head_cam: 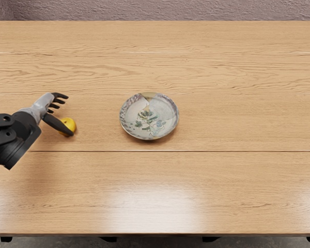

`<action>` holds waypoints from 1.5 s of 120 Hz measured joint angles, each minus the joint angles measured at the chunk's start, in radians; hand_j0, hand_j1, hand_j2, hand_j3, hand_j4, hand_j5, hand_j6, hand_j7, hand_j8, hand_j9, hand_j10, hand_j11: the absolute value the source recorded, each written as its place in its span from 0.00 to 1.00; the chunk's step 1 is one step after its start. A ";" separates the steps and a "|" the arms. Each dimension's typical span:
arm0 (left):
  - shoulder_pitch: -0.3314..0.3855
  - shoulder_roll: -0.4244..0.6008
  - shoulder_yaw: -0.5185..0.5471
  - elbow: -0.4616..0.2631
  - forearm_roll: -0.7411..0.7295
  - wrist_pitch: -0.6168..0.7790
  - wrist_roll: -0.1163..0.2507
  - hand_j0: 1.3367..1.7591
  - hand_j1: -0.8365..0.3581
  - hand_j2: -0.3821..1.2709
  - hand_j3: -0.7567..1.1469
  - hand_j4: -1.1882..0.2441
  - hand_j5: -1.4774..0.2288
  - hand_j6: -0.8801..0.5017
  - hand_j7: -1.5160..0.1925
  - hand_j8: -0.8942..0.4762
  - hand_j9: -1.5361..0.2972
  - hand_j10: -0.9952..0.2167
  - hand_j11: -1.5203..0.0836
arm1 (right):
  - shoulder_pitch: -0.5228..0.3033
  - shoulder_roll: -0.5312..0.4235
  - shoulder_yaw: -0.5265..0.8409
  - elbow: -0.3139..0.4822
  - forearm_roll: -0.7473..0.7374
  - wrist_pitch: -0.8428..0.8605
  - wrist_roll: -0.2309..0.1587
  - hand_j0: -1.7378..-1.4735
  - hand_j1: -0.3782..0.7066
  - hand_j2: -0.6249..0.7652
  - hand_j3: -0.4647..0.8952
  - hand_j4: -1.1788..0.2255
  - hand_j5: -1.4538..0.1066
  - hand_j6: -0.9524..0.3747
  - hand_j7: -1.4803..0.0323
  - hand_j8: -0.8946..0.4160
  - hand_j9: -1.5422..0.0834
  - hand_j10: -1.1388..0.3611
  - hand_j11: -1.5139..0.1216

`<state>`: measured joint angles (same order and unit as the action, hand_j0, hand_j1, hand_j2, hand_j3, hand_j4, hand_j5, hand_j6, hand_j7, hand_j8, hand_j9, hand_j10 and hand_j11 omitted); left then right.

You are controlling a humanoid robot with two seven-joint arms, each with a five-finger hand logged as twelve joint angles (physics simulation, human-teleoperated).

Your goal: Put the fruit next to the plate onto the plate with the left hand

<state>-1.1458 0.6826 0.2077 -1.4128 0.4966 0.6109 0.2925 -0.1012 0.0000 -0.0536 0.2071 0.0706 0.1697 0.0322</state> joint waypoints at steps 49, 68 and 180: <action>0.002 0.003 0.003 0.005 0.001 0.000 0.005 0.76 0.64 0.31 0.40 0.58 0.59 0.38 0.61 0.39 0.58 0.52 0.65 | 0.000 0.000 0.000 0.000 0.000 0.000 0.000 0.30 0.04 0.45 0.34 0.83 0.93 0.71 0.97 0.68 0.94 0.75 0.92; 0.003 0.000 0.004 0.006 0.007 -0.001 0.005 0.76 0.61 0.33 0.40 0.56 0.56 0.36 0.58 0.37 0.55 0.50 0.62 | 0.000 0.000 0.000 0.000 0.000 0.000 0.000 0.30 0.04 0.45 0.34 0.83 0.93 0.71 0.97 0.68 0.94 0.75 0.92; 0.008 -0.034 0.007 0.018 0.019 -0.022 0.010 0.75 0.51 0.26 0.40 0.45 0.48 0.24 0.51 0.30 0.47 0.53 0.36 | 0.000 0.000 0.000 0.000 0.000 0.000 0.000 0.30 0.04 0.45 0.34 0.83 0.93 0.71 0.97 0.68 0.94 0.75 0.92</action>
<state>-1.1381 0.6489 0.2146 -1.3951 0.5156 0.5887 0.3029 -0.1012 0.0000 -0.0537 0.2071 0.0706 0.1696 0.0322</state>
